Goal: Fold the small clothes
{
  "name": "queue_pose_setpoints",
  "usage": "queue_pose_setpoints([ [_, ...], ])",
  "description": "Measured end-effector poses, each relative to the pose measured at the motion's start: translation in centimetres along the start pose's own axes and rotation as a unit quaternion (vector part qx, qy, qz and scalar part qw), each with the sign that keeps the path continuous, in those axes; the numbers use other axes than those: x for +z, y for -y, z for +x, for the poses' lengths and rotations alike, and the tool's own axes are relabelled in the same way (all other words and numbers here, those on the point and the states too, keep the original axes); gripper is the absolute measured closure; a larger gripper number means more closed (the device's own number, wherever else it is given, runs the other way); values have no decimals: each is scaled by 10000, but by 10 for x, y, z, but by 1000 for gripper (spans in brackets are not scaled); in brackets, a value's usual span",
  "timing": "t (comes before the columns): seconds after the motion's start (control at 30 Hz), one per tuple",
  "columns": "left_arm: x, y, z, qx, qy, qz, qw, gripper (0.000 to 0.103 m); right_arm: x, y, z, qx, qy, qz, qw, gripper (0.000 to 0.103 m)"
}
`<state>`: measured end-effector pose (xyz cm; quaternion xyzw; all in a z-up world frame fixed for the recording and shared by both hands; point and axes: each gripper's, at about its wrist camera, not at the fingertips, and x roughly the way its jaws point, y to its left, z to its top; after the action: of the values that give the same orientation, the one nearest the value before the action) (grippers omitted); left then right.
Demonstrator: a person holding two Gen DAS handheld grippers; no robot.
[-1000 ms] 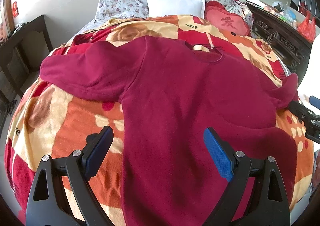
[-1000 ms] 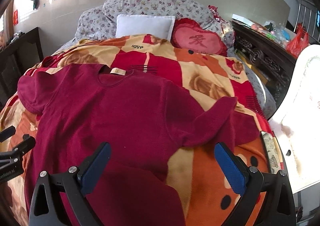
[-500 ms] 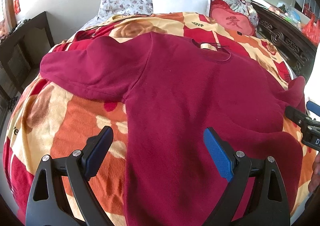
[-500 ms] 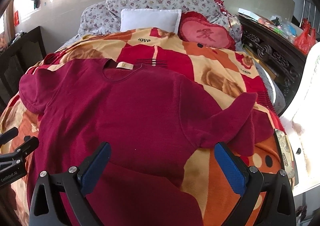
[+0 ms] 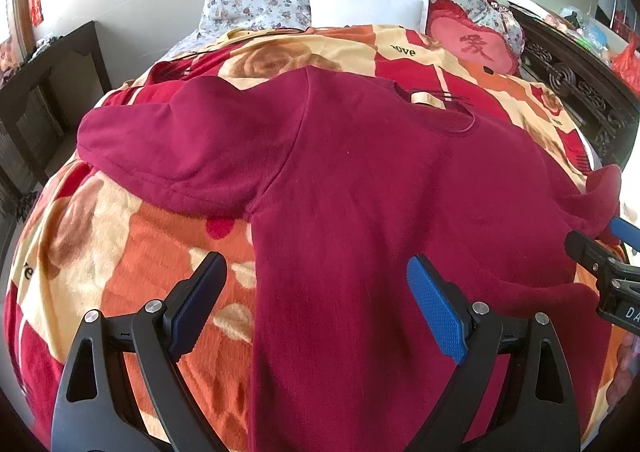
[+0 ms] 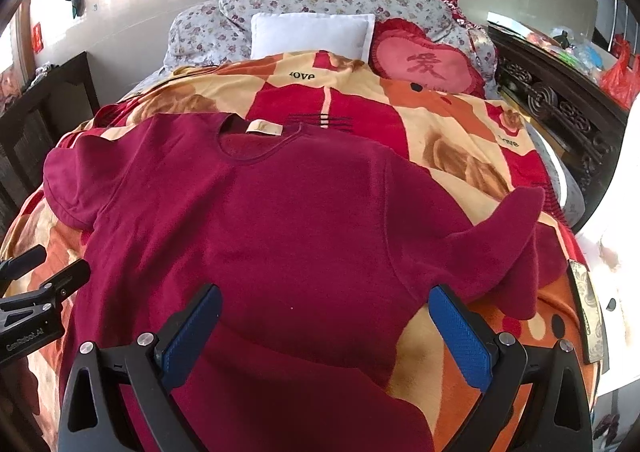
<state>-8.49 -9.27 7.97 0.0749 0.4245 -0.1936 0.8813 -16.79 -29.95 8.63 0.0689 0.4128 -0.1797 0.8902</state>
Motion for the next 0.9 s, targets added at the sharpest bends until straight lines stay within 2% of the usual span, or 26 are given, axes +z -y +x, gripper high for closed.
queue_pose_setpoints([
  [0.57, 11, -8, 15, 85, -62, -55, 9999, 11, 12, -15, 20, 187, -71, 15, 9998, 1],
  [0.9, 20, -26, 21, 168, -72, -214, 9996, 11, 24, -33, 33, 356, -72, 0, 9993, 1],
])
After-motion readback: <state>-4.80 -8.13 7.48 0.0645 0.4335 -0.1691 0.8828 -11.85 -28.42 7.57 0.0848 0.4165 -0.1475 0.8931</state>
